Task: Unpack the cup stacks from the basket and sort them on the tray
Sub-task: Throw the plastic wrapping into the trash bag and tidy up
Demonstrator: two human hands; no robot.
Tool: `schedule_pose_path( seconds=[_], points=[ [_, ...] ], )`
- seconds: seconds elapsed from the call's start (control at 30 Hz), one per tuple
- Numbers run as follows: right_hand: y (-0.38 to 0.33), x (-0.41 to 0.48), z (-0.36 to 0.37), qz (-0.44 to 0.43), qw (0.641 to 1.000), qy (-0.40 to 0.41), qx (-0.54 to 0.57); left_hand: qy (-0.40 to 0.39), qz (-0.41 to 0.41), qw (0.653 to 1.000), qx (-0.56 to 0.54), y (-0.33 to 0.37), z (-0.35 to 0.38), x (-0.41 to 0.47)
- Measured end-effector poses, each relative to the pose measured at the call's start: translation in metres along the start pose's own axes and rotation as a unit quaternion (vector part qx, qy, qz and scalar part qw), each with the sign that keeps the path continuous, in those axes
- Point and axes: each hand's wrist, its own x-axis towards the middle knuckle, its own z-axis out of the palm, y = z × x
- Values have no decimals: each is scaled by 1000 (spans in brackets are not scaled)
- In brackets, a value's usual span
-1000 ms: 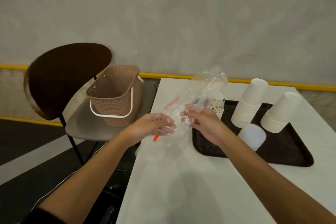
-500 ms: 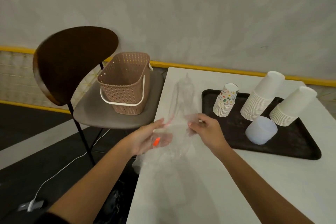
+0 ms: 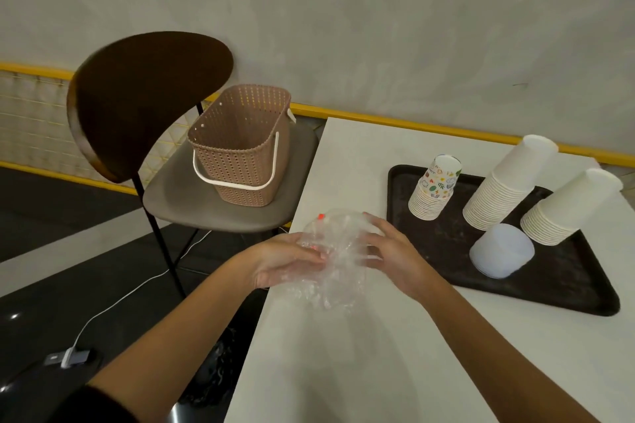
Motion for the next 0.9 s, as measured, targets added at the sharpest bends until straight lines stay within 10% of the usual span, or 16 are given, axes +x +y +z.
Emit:
schedule_pose_path(
  seconds=[0.1,0.4,0.53,0.7,0.8,0.9],
  points=[
    [7,-3,-3,132,978,-91,135,30,50,998,-37,-7,0,6],
    [36,-3,11,1,994,-91,65,117,83,989,-45,-43,5,-5],
    [48,-3,19,-124,984,-64,-111,112,53,984,-127,-57,0,-23],
    [60,10,28,-300,879,-123,-349,123,-43,946,-296,-78,-15,-47],
    [64,10,43,-298,831,-183,-433,130,-19,965,-227,-92,-16,-58],
    [69,5,60,-246,866,-192,-390,180,33,968,-170,-106,-20,-63]
  ],
)
